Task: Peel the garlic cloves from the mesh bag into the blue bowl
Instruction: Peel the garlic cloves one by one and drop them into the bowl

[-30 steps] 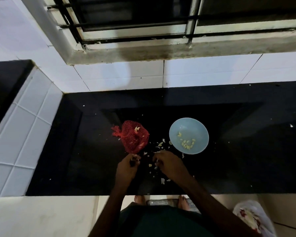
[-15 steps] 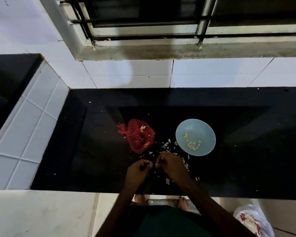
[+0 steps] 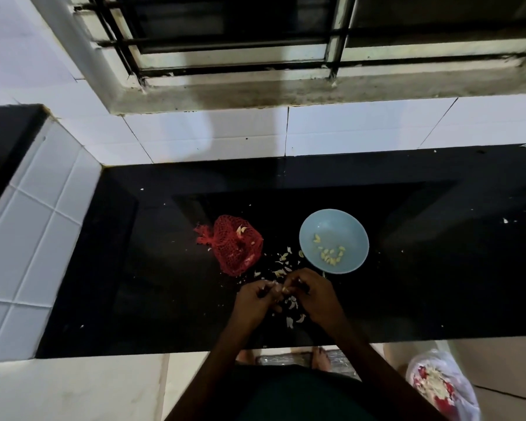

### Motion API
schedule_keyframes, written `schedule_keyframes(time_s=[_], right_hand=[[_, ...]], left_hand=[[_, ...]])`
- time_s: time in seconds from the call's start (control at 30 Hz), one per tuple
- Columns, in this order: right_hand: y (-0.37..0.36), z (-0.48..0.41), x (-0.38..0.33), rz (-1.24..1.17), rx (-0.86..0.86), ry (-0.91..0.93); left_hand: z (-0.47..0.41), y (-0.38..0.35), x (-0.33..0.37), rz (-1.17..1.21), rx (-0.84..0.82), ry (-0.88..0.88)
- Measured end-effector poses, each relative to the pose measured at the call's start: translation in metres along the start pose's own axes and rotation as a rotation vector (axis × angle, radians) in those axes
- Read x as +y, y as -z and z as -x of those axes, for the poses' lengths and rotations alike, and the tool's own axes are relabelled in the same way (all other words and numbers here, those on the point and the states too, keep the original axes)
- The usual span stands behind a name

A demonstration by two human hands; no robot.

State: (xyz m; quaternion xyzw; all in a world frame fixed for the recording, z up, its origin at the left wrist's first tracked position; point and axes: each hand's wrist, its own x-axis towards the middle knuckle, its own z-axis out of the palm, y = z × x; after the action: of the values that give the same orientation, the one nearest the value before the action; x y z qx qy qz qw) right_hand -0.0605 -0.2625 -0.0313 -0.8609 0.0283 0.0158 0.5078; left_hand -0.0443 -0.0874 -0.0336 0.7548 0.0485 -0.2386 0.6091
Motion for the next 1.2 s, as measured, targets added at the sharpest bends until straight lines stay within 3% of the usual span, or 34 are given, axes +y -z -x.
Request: schedule_keyframes(time_s=[0.2, 0.47, 0.67, 0.83, 1.2], right_hand=[[0.004, 0.000, -0.003, -0.141, 0.051, -0.014], [0.004, 0.000, -0.002, 0.003, 0.074, 0.165], [0.009, 0.000, -0.002, 0.005, 0.067, 0.187], [0.013, -0.005, 0.001, 0.086, 0.010, 0.333], [0.019, 0.000, -0.006, -0.156, -0.033, 0.100]], left_hand=[[0.000, -0.017, 0.010, -0.229, 0.092, -0.046], [-0.005, -0.026, 0.014, -0.214, 0.150, -0.019], [-0.006, -0.027, 0.016, -0.259, 0.106, -0.074], [-0.004, -0.028, 0.021, -0.239, 0.105, -0.067], [-0.007, -0.034, 0.021, 0.100, 0.089, 0.080]])
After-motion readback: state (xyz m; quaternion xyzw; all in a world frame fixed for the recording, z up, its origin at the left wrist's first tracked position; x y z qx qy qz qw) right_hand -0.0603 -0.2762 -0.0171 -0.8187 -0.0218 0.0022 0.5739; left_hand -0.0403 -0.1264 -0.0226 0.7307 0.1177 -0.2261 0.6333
